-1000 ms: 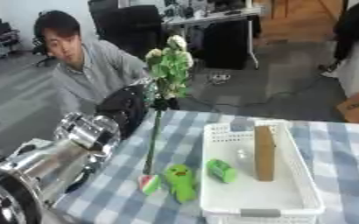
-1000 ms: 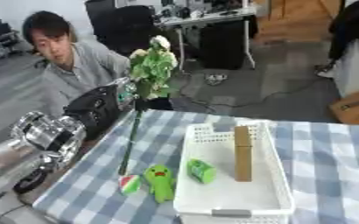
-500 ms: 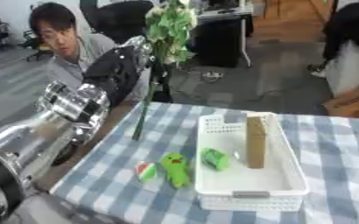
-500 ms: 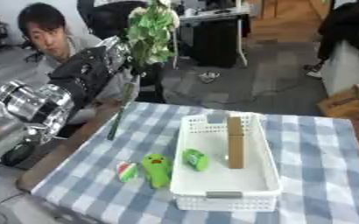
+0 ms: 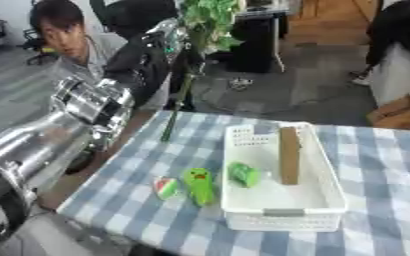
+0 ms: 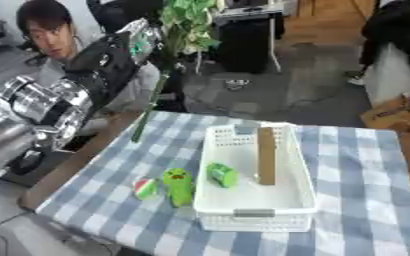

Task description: Pick up objects on the table and place them in the box.

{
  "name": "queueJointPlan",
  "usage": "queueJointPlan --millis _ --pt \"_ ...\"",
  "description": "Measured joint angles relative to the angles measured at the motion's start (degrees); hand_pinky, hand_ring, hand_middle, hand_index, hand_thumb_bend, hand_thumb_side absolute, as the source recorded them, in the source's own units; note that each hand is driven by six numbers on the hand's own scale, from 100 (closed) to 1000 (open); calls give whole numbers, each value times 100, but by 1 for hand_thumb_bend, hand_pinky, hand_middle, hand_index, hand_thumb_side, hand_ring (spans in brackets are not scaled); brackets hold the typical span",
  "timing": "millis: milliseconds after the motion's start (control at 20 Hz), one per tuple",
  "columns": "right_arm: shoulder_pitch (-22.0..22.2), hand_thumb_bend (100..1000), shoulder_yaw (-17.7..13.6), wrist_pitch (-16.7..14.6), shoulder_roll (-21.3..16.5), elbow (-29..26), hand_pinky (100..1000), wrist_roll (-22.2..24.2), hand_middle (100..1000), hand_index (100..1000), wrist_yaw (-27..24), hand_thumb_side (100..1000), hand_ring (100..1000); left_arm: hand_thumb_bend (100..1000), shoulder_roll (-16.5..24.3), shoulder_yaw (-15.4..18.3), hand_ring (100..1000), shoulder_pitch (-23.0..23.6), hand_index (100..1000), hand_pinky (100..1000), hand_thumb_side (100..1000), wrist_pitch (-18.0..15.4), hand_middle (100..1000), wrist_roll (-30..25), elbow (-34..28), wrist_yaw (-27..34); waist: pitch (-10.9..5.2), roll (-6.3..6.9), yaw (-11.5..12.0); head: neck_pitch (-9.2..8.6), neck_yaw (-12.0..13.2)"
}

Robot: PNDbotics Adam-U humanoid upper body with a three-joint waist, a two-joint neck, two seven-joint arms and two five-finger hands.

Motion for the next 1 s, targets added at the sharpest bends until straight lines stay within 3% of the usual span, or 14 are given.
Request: queueJointPlan --millis 1000 --pt "-104 100 38 19 -2 0 786 -50 649 667 -134 258 753 100 -940 -352 100 -114 274 100 298 -481 100 -417 -110 -301 -4 0 -160 -34 -29"
